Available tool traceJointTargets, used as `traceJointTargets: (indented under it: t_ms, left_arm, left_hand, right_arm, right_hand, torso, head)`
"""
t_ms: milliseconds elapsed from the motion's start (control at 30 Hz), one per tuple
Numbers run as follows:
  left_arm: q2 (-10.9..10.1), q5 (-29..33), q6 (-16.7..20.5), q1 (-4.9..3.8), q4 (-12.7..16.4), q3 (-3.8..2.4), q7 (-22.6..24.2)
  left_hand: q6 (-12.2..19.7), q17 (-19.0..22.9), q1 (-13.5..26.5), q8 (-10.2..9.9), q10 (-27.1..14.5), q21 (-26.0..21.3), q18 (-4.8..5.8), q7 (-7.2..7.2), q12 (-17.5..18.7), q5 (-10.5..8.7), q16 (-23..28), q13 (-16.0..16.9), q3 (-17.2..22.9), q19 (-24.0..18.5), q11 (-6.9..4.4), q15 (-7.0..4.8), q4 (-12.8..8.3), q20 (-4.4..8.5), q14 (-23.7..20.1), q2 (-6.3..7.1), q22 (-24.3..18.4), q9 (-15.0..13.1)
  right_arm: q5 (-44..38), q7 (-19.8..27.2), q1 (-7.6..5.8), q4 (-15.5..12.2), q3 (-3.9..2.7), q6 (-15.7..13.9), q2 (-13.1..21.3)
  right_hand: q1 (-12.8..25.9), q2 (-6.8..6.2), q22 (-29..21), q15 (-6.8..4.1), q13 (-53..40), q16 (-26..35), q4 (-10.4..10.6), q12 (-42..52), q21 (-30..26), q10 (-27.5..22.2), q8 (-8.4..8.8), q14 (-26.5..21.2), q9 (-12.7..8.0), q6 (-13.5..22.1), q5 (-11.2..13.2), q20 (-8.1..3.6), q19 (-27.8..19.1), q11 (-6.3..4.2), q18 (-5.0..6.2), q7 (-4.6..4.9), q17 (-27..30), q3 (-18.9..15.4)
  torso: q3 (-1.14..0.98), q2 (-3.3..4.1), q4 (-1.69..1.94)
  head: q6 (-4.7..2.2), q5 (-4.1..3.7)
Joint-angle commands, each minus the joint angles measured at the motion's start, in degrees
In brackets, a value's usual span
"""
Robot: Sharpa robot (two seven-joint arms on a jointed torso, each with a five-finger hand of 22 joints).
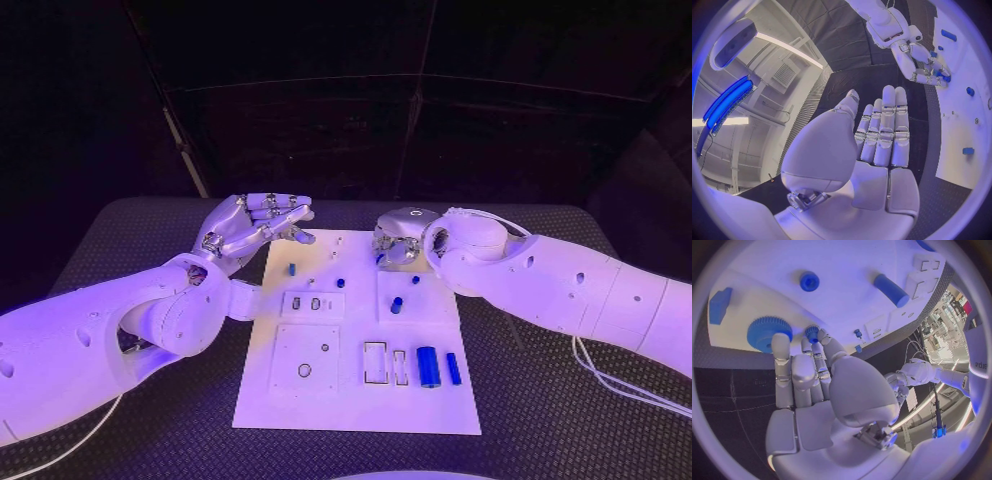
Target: Assemble the parts on the task board
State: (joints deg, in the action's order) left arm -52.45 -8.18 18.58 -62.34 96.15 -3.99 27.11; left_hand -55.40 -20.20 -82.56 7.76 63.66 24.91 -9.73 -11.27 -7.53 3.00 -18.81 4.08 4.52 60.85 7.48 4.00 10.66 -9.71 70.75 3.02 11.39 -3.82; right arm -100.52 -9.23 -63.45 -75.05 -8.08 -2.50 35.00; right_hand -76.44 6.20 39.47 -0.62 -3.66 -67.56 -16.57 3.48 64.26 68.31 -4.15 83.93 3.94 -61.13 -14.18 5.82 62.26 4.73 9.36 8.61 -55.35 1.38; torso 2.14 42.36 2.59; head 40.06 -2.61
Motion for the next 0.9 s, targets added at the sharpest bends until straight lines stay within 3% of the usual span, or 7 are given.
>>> traceJointTargets:
  t_ms: [33,300,533,767,900]
  left_arm:
    - [0.0,-0.2,-0.8,-0.06,0.1,-0.05,0.1]
    - [-0.2,-0.2,-1.1,-0.07,0.2,-0.06,0.0]
    - [-0.2,-0.2,-1.3,-0.07,0.0,-0.06,-0.1]
    - [-0.2,-0.2,-1.4,-0.07,0.0,-0.06,-0.2]
    - [-0.4,-0.2,-1.4,-0.07,0.1,-0.06,-0.2]
  left_hand:
    - [0.0,-0.1,0.5,-0.3,-0.1,-0.4,-0.48,-0.34,0.4,-0.16,0.2,-0.1,-0.4,-0.4,0.35,-0.09,-0.1,-0.07,-0.5,0.04,-0.1,0.1]
    - [0.0,-0.1,0.4,-0.4,-0.2,-0.4,-0.49,-0.37,0.4,-0.16,0.2,0.0,-0.4,-0.4,0.38,-0.06,-0.2,-0.10,-0.5,-0.02,-0.1,0.1]
    - [0.0,-0.2,0.4,-0.4,-0.2,-0.4,-0.49,-0.37,0.5,-0.16,0.3,0.0,-0.4,-0.4,0.39,-0.04,-0.2,-0.12,-0.6,-0.08,-0.1,0.1]
    - [0.0,-0.3,0.3,-0.5,-0.2,-0.5,-0.51,-0.38,0.6,-0.16,0.4,0.0,-0.4,-0.5,0.40,-0.02,-0.3,-0.16,-0.7,-0.21,-0.1,0.1]
    - [0.0,-0.3,0.2,-0.5,-0.2,-0.5,-0.51,-0.38,0.6,-0.16,0.4,0.0,-0.4,-0.5,0.40,-0.02,-0.4,-0.16,-0.7,-0.23,-0.1,0.1]
  right_arm:
    - [-0.4,0.7,-0.13,0.2,-0.04,1.5,-0.2]
    - [-0.5,0.7,-0.13,0.8,-0.03,2.0,-0.7]
    - [-1.2,0.8,-0.12,1.0,-0.03,0.0,-0.7]
    - [-1.9,1.5,-0.10,-0.7,-0.04,-6.2,0.1]
    - [-1.8,1.8,-0.10,-2.5,-0.05,-9.8,0.7]
  right_hand:
    - [0.0,0.29,0.9,0.36,-0.1,-0.9,0.0,0.2,0.8,0.6,-0.16,2.1,0.0,-0.5,0.4,0.07,0.6,-0.05,-0.39,-0.08,-0.8,0.9]
    - [-0.2,-0.08,2.4,0.33,-0.1,-2.2,0.0,0.2,2.2,1.2,0.00,1.9,-0.1,-1.2,0.4,0.05,0.8,-0.15,-0.54,-0.11,-1.8,3.3]
    - [-1.5,-0.21,4.1,0.14,-0.2,-3.3,-0.1,0.3,3.7,2.1,-0.07,1.7,0.0,-2.2,1.5,-0.11,1.0,-0.27,-0.70,-0.15,-2.5,7.2]
    - [-3.5,-1.27,7.0,0.08,-0.4,-4.4,-0.1,0.4,6.1,3.5,-0.25,1.7,0.0,-3.2,2.1,-0.29,1.8,-0.27,-1.08,0.06,-3.3,12.5]
    - [-3.6,-2.88,8.3,0.23,-0.4,-5.0,0.0,0.2,7.5,3.9,-0.10,1.5,-0.1,-3.5,2.5,-0.18,1.5,-0.12,-1.20,0.12,-3.5,17.4]
  torso:
    - [-0.02,0.10,0.00]
    - [-0.04,0.17,0.02]
    - [0.03,0.20,0.04]
    - [0.03,0.21,0.05]
    - [0.09,0.18,0.04]
  head:
    - [0.15,0.06]
    - [0.37,0.17]
    - [0.42,0.20]
    - [0.14,0.20]
    - [-0.01,0.23]
